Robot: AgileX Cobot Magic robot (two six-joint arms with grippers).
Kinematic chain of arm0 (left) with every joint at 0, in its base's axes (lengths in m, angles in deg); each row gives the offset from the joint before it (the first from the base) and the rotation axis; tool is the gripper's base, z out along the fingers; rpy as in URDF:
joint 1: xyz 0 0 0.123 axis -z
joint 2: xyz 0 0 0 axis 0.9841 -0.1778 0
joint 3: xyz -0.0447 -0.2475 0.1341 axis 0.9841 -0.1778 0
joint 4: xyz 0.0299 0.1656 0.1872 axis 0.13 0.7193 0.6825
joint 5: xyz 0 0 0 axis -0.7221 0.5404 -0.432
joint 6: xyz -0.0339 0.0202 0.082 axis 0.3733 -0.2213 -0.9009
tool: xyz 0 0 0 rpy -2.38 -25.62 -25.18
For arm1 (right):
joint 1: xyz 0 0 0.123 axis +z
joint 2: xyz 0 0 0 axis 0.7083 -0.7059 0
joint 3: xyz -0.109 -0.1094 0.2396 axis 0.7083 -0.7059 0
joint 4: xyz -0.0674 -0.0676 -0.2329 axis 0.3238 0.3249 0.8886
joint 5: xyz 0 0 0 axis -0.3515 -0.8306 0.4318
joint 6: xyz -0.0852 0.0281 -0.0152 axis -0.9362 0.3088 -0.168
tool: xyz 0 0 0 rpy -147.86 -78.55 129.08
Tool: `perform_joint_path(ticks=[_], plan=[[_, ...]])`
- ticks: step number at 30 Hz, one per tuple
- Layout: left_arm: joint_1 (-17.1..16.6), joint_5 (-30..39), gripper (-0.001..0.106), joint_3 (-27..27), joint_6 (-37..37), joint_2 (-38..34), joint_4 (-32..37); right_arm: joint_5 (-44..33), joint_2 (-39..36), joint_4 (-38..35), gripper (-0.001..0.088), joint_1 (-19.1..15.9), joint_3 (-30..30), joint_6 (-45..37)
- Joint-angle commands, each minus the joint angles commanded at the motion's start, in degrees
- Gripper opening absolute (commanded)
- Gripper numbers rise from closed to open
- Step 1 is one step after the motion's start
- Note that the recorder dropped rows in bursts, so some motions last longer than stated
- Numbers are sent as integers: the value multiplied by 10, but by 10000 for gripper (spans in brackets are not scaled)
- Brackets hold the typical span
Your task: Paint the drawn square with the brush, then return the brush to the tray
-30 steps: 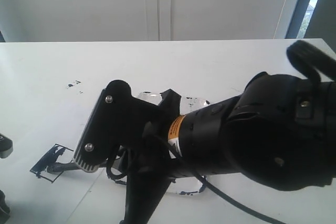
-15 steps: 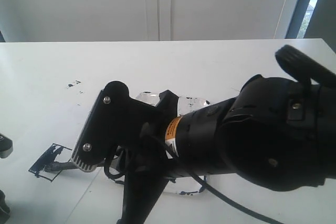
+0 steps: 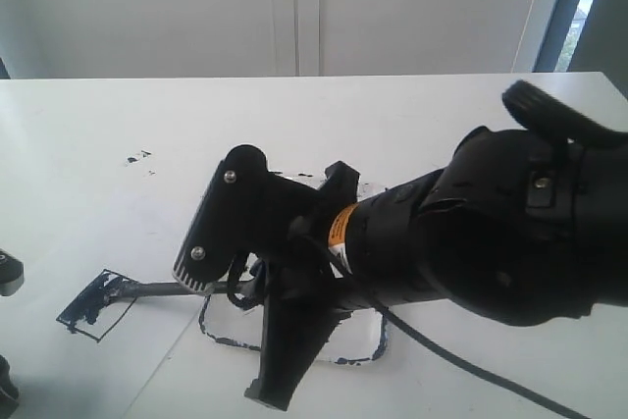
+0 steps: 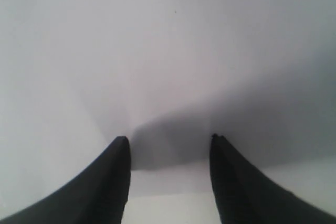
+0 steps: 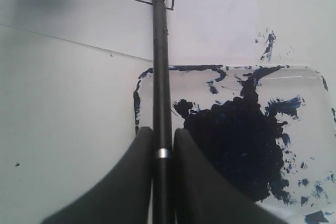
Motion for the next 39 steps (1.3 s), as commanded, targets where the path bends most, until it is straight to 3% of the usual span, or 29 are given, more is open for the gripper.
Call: perform_joint_path(ticks=[15,26,39], plan=[[0,-3,519,0,2,0,0,-3,68,-29,0,4,0,0],[0,-5,519,0,2,0,0,-34,68,-106,0,25,0,-43],[0,-3,519,0,2,0,-4,-38,29,-109,0,35,0,-45]])
